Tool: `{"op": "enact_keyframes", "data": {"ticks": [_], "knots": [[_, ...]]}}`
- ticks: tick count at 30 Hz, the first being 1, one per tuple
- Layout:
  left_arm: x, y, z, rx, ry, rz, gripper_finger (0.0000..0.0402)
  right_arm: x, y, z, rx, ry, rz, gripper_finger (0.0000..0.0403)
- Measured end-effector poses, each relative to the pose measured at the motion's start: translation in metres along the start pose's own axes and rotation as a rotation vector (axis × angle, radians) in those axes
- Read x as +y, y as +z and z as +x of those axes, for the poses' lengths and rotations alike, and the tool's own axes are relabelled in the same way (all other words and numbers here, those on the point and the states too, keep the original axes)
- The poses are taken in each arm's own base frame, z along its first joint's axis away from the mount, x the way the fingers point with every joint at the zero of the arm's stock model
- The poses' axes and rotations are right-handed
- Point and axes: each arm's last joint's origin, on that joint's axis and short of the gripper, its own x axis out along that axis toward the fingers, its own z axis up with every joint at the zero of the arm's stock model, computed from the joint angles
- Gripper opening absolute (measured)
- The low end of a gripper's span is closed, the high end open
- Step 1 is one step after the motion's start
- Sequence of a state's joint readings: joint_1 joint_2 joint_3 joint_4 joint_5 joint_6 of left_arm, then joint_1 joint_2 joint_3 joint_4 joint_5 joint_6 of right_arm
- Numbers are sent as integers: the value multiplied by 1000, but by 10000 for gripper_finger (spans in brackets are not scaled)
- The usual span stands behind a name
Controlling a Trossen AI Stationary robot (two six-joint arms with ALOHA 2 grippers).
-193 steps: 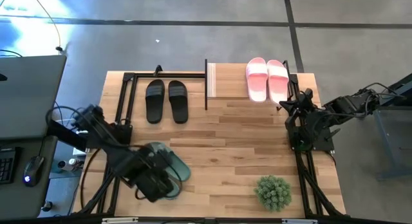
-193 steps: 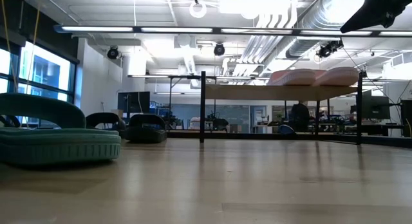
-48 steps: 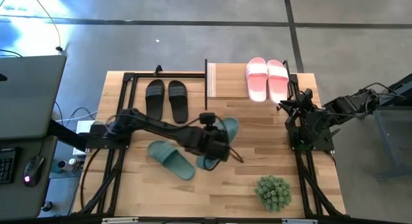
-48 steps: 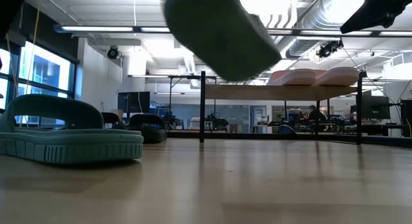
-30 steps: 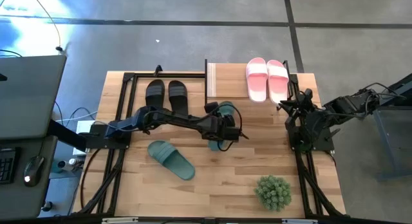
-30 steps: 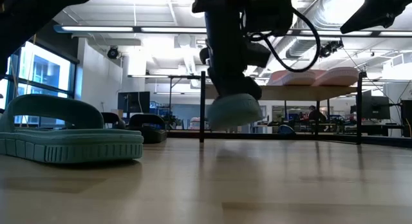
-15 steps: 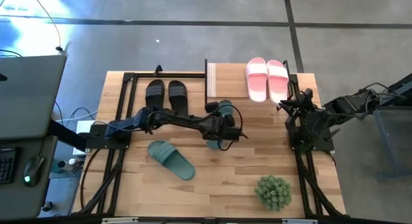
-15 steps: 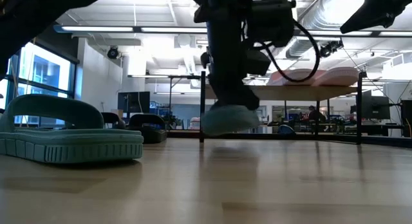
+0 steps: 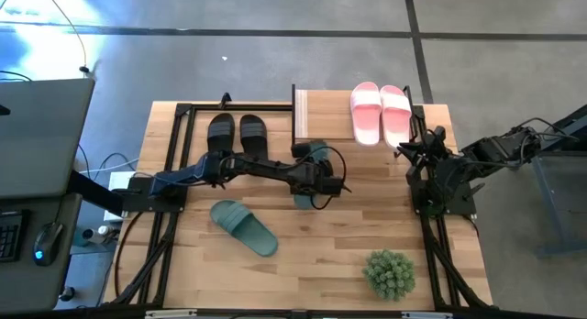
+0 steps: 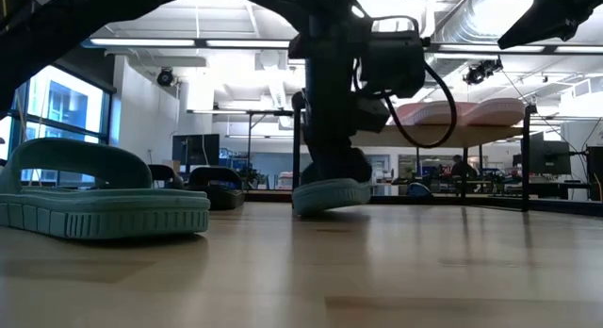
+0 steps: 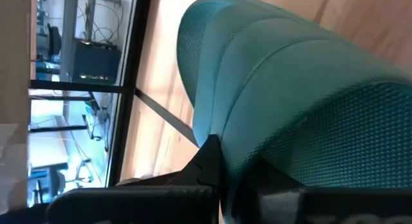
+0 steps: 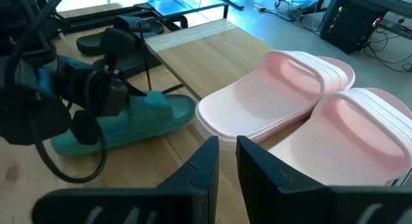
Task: Pick and place slides into the shelf
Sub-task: Put the bottom green slipper under the shelf
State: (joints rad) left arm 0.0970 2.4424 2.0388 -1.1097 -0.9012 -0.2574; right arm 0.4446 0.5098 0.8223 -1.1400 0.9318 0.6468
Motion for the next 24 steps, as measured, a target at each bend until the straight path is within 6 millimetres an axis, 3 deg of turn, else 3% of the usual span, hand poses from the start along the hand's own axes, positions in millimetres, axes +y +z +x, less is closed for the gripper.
{"op": "enact_keyframes", "data": {"ticks": [17, 24], "knots": [[18, 2, 22, 58, -32, -55, 2, 0, 0, 0, 0, 0, 0, 48], [19, 3, 24, 63, -53, -61, 34, 0, 0, 0, 0, 0, 0, 48]]}}
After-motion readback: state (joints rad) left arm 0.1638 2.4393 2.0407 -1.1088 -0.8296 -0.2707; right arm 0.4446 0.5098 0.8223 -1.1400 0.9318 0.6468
